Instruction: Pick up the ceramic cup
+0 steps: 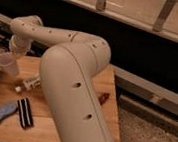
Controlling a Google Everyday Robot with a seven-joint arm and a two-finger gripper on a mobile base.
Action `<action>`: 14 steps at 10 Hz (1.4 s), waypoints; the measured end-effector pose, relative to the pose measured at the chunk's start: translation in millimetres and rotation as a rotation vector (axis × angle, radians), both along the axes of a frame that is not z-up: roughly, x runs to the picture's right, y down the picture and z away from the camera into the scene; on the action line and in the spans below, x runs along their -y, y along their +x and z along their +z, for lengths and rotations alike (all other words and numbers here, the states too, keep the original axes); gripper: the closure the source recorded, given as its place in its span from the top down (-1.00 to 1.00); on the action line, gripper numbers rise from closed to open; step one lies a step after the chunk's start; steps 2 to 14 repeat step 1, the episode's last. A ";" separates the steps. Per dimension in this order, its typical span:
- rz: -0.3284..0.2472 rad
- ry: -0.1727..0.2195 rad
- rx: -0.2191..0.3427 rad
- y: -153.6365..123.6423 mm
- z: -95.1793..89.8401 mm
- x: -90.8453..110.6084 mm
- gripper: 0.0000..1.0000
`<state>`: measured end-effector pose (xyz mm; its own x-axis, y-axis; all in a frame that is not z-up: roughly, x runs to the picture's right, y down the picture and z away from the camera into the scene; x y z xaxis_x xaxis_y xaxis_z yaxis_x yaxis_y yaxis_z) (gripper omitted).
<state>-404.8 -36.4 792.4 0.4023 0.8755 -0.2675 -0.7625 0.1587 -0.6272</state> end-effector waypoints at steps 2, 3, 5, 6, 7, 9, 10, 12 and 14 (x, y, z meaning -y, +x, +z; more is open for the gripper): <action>0.002 0.001 0.001 -0.6 -1.0 -0.6 -0.96; 0.002 0.001 0.001 -0.6 -1.0 -0.6 -0.96; 0.002 0.001 0.001 -0.6 -1.0 -0.6 -0.96; 0.002 0.001 0.001 -0.6 -1.0 -0.6 -0.96; 0.002 0.001 0.001 -0.6 -1.0 -0.6 -0.96; 0.002 0.001 0.001 -0.6 -1.0 -0.6 -0.96; 0.002 0.001 0.001 -0.6 -1.0 -0.6 -0.96; 0.002 0.001 0.001 -0.6 -1.0 -0.6 -0.96; 0.002 0.001 0.001 -0.6 -1.0 -0.6 -0.96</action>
